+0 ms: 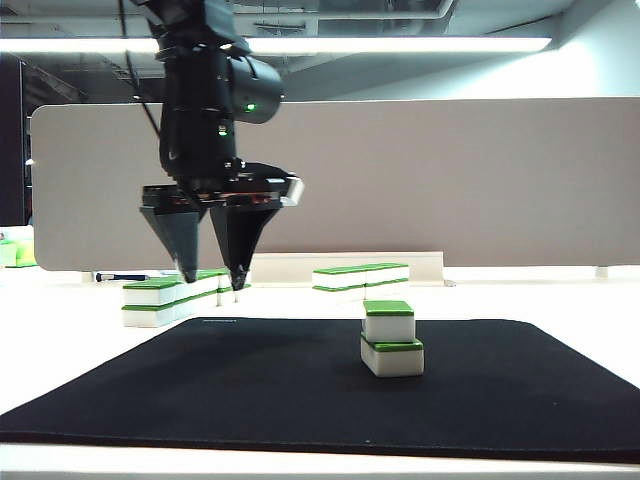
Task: Take a mahjong tile from the mahjong wall and then place it on the table close to you.
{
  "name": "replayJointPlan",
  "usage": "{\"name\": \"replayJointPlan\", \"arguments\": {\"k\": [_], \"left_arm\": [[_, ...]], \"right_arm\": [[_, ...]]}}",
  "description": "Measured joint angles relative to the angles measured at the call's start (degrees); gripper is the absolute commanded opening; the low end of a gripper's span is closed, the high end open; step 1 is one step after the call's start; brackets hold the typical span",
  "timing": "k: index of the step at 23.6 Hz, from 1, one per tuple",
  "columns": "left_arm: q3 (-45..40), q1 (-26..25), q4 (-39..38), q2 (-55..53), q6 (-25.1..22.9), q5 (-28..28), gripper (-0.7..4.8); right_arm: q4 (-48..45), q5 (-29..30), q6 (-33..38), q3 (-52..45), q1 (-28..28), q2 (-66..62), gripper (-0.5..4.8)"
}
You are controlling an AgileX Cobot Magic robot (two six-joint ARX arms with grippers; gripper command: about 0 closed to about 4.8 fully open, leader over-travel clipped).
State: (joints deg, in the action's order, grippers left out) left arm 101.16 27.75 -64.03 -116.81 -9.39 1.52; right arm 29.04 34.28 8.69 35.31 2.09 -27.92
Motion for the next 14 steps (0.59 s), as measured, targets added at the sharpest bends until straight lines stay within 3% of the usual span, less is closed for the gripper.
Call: {"name": "replayJointPlan", "arguments": {"k": [6,14], "left_arm": [[0.0,-3.3,2.6,3.0,3.9,1.8,3.72],[0.1,-7.6,5.0,4.5,7.8,2.2,3.73]], "right_arm": [[0.5,0.2,0.0,0.0,0.0,0.0,-0.01],[1.9,7.3,0.0,0.0,0.0,0.0,-0.01]]}}
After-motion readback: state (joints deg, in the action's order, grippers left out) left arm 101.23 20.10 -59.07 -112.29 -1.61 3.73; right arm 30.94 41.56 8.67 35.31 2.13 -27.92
